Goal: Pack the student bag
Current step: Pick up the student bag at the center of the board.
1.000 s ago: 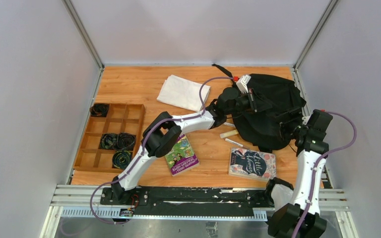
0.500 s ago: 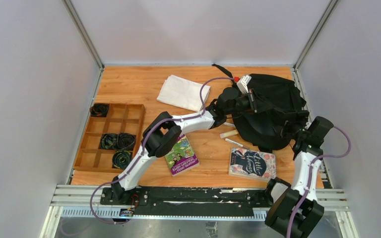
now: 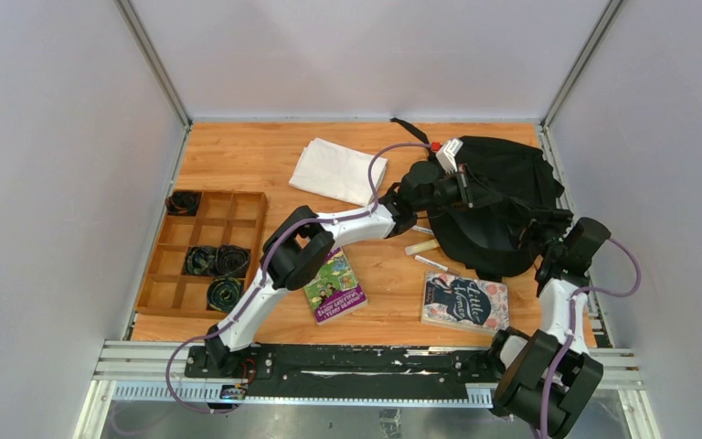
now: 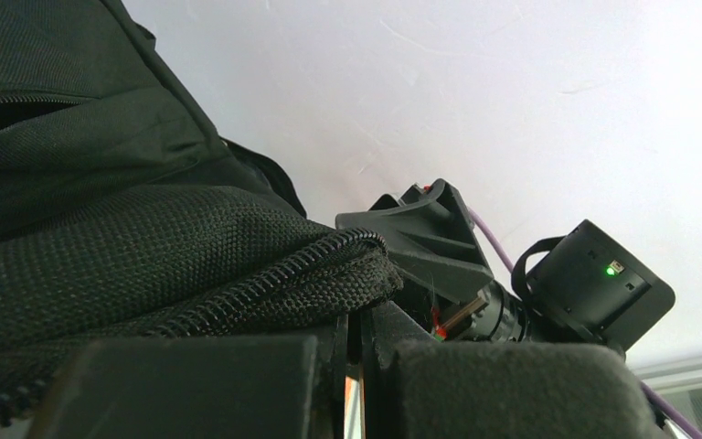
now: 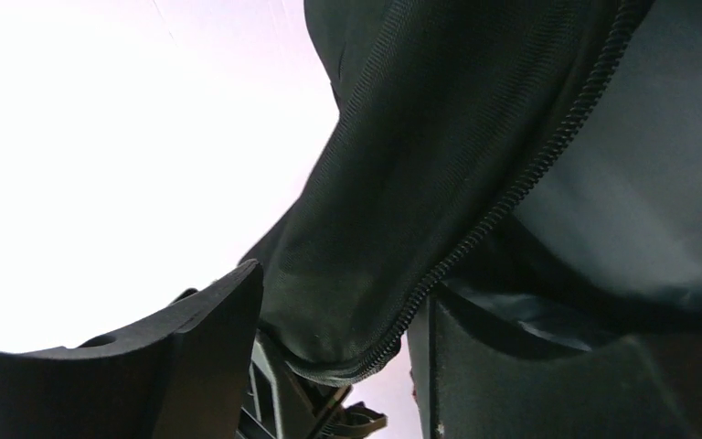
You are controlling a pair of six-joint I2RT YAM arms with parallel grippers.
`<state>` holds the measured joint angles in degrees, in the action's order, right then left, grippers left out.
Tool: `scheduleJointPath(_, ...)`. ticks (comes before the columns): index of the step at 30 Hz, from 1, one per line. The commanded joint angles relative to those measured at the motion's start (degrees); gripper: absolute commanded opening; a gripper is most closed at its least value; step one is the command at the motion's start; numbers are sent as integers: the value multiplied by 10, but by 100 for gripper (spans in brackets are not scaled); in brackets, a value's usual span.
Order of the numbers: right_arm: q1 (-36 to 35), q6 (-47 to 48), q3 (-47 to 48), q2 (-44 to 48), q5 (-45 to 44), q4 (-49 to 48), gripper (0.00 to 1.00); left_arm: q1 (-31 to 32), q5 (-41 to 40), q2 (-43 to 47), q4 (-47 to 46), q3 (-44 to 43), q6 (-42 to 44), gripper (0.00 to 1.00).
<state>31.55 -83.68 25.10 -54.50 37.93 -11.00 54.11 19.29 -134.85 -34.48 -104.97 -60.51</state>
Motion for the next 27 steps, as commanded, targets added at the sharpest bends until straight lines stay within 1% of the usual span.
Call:
scheduleJointPath(1,9,-11,19,-7,-12,-43,56,-1,21,22,-34,11,0,0)
scheduleJointPath(4,8,1,34,-18,-7,-46,36,-1,28,22,-34,14,1,0)
scheduleJointPath(6,8,23,49,-29,5,-35,19,-1,35,21,-34,14,2,0)
scheduleJointPath(7,7,35,58,-33,10,-23,9,-2,37,21,-34,14,3,0)
scheduleJointPath(8,5,45,65,-34,12,-15,1,-2,40,21,-34,13,6,4)
scheduleJointPath(9,5,52,71,-33,12,-9,0,-3,43,23,-34,15,8,15)
scheduleJointPath(10,5,59,77,-32,10,-7,0,-5,46,26,-34,18,10,31)
scheduleJointPath(11,5,64,87,-32,9,-3,0,-7,47,31,-34,23,13,44)
scheduleJointPath(12,5,69,99,-34,7,5,0,-9,49,40,-34,32,20,53)
scheduleJointPath(14,3,75,132,-43,7,8,0,-18,56,65,-34,60,39,79)
scheduleJointPath(15,2,76,147,-51,9,8,0,-25,61,83,-30,80,53,85)
scheduleJointPath(19,-15,81,201,-91,21,-1,0,-56,62,171,3,180,120,98)
scheduleJointPath(22,-31,82,226,-123,36,-24,0,-71,53,260,54,261,195,100)
scheduleJointPath(24,-38,93,244,-144,50,-42,0,-73,18,318,139,300,263,100)
scheduleJointPath(25,-40,103,255,-151,57,-43,0,-73,-11,343,198,310,297,100)
scheduleJointPath(26,-42,112,264,-156,62,-47,0,-73,-44,363,284,313,324,100)
scheduleJointPath(27,-42,118,269,-160,68,-50,0,-73,-78,383,346,315,350,100)
